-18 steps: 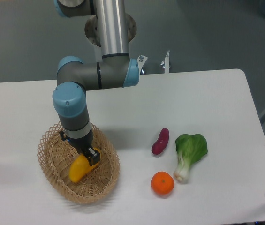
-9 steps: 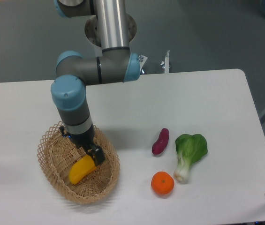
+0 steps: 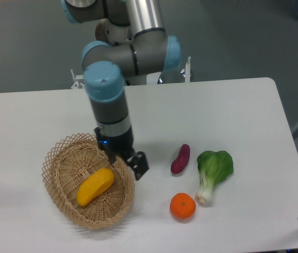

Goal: Place the mango in the basket

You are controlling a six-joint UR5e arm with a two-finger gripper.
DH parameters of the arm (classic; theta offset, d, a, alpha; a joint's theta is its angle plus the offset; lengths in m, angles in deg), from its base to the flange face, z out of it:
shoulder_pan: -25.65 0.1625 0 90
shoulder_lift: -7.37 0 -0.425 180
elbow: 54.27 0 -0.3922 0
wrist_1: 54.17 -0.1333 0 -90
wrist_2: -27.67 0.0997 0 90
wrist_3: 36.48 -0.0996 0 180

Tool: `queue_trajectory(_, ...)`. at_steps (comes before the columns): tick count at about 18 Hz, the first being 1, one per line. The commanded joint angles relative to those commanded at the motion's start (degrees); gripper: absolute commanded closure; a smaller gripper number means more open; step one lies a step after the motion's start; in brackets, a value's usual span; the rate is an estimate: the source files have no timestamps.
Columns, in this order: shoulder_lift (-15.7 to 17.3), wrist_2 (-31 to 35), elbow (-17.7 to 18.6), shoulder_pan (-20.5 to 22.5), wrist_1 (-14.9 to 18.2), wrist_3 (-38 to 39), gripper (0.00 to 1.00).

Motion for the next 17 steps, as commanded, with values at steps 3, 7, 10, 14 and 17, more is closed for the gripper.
queue_trajectory(3, 2.3, -0.7, -1.0, 2.5, 4.2, -3.2, 0.00)
queue_trajectory(7, 2.5, -1.5, -3.1, 5.4, 9.7, -9.2, 0.00)
queue_trajectory(10, 3.4, -1.8, -4.3, 7.4, 13.1, -13.1, 0.00)
queue_trajectory(14, 4.5, -3.7, -4.7, 9.6, 14.7, -15.0, 0.00)
queue_trajectory(17, 4.7, -4.1, -4.6, 10.0, 14.7, -15.2, 0.00)
